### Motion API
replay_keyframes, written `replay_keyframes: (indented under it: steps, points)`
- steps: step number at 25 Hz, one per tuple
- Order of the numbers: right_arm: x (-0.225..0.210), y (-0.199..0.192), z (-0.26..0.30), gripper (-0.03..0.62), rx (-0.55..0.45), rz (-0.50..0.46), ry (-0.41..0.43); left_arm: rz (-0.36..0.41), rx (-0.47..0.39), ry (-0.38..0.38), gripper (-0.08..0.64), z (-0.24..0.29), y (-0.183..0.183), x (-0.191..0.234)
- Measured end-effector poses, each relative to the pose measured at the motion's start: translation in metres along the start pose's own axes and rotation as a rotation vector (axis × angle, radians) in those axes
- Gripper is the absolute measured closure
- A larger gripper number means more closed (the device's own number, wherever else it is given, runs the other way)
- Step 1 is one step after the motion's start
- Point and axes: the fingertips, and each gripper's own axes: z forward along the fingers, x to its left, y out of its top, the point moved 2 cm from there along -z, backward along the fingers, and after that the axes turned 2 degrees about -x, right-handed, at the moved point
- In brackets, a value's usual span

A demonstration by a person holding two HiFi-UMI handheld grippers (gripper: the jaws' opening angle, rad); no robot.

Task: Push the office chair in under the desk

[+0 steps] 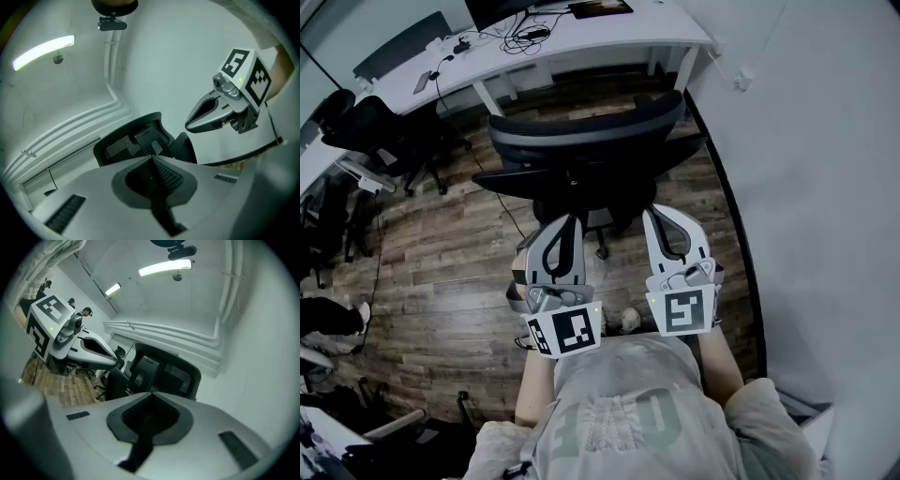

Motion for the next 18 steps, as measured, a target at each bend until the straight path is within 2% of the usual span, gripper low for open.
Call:
replay_keyframes:
  steps: [18]
  points:
    - [-0.0021, -0.0018, -0.0023, 0.571, -0.017, 0.022, 0.005, 0.009, 0.021, 0.012, 0.546, -0.0036, -0.0070, 0.0057]
